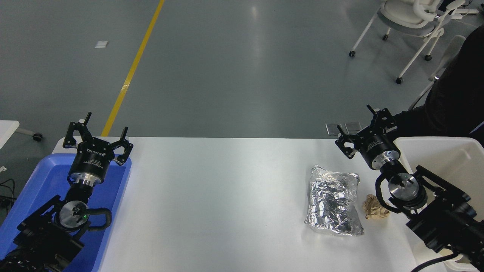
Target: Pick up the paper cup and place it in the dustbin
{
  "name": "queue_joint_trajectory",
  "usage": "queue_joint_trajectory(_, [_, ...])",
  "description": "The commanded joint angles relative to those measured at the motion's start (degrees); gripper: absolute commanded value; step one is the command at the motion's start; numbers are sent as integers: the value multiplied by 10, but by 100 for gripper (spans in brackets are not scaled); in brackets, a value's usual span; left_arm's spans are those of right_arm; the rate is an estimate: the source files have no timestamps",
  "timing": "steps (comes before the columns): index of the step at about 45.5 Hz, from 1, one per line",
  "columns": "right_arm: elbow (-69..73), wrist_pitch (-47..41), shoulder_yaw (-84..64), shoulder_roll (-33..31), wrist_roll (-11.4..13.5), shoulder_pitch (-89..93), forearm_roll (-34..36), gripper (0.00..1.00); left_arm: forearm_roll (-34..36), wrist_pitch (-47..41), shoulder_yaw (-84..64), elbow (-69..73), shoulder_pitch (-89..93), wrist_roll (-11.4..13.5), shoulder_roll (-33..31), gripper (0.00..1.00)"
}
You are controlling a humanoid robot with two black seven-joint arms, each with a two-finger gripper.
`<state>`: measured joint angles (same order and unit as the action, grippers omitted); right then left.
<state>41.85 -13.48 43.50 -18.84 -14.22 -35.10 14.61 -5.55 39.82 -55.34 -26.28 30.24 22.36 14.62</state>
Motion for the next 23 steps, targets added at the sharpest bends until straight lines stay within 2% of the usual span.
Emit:
queue_joint_trajectory(1, [-1,0,-4,-2,-1,-5,-3,100,1,0,1,0,-1,3,-1,100])
queue_joint_trajectory(10, [6,0,-17,-2,1,-10,-14,100,0,0,3,1,2,2,1,100])
queue_joint_trajectory(18, [18,4,-75,-12,7,-68,-70,100,-1,0,3,0,2,2,1,100])
queue_joint_trajectory(23, [46,5,-145,-46,7,-125,-125,100,-1,0,3,1,2,2,1,100])
